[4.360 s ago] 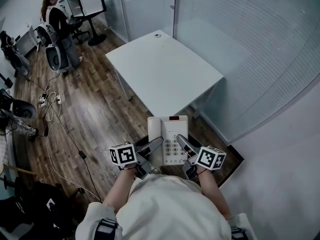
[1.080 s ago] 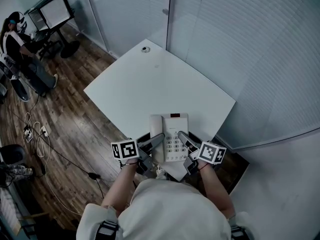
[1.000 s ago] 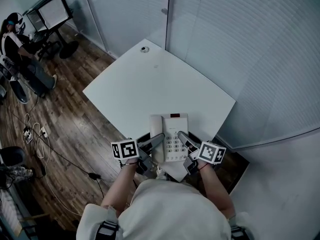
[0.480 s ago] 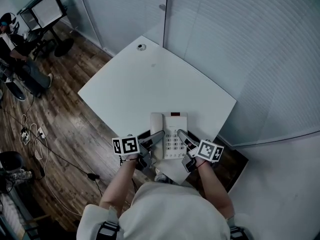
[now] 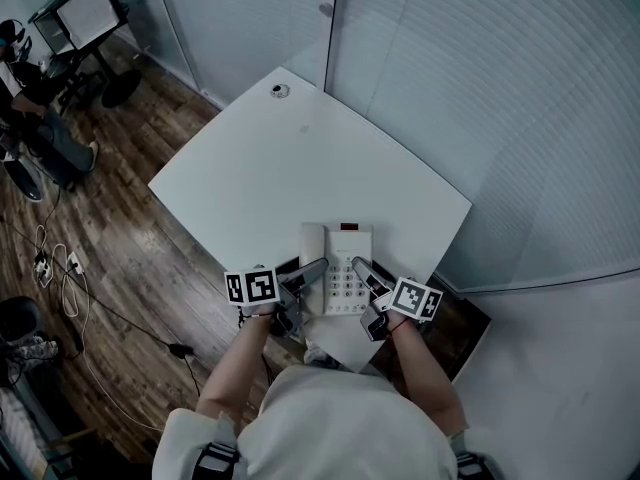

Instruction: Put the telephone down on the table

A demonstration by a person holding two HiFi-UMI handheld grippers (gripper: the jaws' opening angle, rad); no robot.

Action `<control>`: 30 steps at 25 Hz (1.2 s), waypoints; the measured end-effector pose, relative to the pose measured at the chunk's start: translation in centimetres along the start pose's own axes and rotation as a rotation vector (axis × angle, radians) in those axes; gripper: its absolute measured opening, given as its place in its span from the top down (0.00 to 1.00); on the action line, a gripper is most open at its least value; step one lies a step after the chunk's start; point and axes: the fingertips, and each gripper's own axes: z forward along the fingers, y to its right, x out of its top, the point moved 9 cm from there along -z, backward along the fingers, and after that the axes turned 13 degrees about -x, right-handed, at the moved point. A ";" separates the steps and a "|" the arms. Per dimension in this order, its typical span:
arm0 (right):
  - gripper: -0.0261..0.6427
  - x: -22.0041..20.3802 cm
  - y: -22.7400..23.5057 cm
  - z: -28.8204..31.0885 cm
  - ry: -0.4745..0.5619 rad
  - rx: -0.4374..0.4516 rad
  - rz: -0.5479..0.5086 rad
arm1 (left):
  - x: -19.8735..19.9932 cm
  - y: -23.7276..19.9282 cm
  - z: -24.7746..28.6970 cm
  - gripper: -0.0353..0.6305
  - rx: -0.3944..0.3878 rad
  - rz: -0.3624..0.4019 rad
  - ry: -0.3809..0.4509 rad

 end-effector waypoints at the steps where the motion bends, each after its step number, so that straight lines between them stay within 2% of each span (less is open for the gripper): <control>1: 0.58 0.0 0.1 0.1 -0.001 -0.002 0.002 | 0.0 -0.2 0.0 0.34 0.001 -0.002 -0.001; 30: 0.58 -0.6 1.6 1.5 -0.047 -0.070 0.033 | -0.4 -2.5 0.6 0.34 0.032 -0.070 -0.022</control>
